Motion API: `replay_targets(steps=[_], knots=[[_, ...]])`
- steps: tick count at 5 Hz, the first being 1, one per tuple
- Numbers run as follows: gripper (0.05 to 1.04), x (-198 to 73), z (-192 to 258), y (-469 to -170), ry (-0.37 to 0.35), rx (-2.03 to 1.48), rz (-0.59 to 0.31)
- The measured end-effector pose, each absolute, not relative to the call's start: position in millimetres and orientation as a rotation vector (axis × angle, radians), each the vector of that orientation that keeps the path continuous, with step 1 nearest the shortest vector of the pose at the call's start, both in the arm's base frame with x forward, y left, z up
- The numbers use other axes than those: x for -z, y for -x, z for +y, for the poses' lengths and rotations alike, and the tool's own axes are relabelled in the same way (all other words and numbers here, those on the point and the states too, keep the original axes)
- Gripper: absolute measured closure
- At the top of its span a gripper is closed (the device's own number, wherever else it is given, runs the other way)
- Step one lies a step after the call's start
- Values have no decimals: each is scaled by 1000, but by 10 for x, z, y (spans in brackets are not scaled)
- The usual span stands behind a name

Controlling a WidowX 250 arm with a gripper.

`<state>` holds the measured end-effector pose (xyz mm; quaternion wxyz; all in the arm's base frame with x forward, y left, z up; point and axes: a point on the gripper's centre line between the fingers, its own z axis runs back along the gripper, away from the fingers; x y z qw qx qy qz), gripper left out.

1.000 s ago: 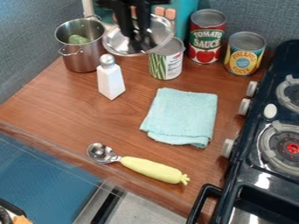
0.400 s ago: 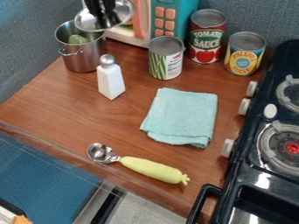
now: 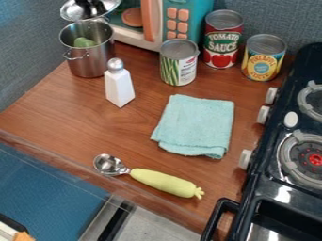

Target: Took the lid and closed the metalic pot

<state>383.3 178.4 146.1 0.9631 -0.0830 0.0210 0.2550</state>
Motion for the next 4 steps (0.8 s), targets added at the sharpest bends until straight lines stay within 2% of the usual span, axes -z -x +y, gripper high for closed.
replay_targets(steps=[1, 4], knots=[[803, -1351, 2007, -3794, 164, -566, 64], [803, -1119, 2075, -3769, 137, -596, 93]])
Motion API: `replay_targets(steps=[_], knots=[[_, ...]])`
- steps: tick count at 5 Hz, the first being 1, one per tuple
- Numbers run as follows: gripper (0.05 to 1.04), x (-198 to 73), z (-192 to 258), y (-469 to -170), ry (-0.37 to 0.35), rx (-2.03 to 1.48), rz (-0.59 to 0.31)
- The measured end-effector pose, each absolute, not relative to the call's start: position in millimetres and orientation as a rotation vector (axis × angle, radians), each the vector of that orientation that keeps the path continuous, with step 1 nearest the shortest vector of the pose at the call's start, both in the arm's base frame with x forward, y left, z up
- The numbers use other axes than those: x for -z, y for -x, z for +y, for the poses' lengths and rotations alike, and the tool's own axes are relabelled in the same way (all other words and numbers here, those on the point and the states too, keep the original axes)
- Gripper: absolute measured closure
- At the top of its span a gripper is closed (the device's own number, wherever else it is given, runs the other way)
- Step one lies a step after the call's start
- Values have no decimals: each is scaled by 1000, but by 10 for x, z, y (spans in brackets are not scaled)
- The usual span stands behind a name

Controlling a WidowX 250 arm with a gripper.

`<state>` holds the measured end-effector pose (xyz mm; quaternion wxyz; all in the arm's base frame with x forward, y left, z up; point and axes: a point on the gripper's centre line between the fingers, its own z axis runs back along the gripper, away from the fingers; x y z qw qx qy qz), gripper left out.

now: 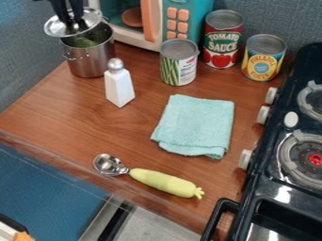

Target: Took the lid and closed the metalic pot

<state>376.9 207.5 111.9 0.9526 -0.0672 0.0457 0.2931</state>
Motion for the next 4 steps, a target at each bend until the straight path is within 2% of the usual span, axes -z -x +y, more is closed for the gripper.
replay_targets(steps=[2, 4], knots=[[803, -900, 1943, -3836, 109, -576, 141], [803, -873, 1982, -3947, 90, -585, 128]])
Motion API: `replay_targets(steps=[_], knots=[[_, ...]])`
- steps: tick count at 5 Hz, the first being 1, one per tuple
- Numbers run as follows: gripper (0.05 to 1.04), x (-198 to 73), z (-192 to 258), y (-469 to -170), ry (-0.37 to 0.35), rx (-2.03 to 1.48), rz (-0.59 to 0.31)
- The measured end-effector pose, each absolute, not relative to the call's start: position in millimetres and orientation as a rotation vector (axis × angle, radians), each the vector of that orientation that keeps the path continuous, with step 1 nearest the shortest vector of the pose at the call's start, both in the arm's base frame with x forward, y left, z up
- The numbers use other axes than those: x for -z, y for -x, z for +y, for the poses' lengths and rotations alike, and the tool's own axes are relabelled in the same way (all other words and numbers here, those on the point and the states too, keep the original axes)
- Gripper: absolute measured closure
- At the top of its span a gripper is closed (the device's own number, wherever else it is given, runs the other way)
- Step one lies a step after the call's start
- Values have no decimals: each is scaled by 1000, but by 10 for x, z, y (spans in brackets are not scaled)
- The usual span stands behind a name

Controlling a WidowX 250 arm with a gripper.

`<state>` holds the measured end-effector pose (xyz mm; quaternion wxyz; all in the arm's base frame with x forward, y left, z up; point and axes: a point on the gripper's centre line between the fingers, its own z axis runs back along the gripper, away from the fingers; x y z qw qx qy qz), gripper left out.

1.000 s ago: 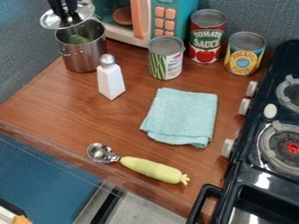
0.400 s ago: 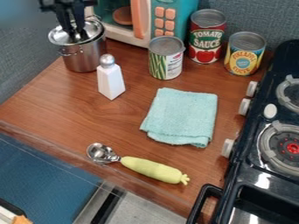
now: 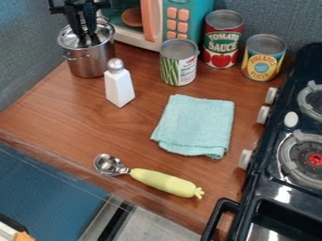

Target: Took the lid and closed the metalic pot

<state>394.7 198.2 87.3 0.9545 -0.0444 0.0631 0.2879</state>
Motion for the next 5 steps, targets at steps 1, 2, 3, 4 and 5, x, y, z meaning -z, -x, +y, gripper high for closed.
replay_targets(steps=[1, 2, 3, 4, 5], knots=[[803, -849, 2005, -3984, 84, -587, 131], [737, -855, 2019, -4020, 84, -589, 119], [430, -870, 2022, -4026, 83, -595, 114], [138, -851, 2018, -4023, 81, -594, 118], [70, -827, 1999, -4018, 92, -592, 125]])
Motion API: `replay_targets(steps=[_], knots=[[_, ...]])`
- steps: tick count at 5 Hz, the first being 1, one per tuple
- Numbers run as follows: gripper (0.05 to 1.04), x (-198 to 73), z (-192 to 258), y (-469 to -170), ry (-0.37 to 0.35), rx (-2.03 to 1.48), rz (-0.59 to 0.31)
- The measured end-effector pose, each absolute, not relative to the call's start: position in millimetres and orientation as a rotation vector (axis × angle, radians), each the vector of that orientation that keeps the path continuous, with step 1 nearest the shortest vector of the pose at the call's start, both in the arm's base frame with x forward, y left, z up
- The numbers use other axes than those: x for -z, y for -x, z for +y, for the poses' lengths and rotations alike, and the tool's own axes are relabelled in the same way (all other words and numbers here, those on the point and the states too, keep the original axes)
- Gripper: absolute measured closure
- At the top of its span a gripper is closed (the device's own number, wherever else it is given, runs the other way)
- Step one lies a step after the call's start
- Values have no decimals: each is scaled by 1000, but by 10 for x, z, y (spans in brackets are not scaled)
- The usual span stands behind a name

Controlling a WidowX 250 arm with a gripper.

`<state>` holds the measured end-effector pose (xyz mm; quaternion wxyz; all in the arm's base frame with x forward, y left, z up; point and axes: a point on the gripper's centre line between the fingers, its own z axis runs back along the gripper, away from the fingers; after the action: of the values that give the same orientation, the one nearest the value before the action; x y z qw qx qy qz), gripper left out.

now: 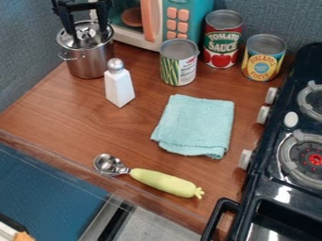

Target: Took the lid and closed the metalic pot

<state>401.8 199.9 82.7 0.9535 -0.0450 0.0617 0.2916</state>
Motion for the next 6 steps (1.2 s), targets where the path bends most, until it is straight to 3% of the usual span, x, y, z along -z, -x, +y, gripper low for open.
replay_targets(steps=[1, 3, 6], knots=[[76, -843, 1940, -4013, 127, -581, 137], [81, -1333, 1622, -3909, 153, -489, 76], [81, -1343, 835, -3478, 99, -275, 98]])
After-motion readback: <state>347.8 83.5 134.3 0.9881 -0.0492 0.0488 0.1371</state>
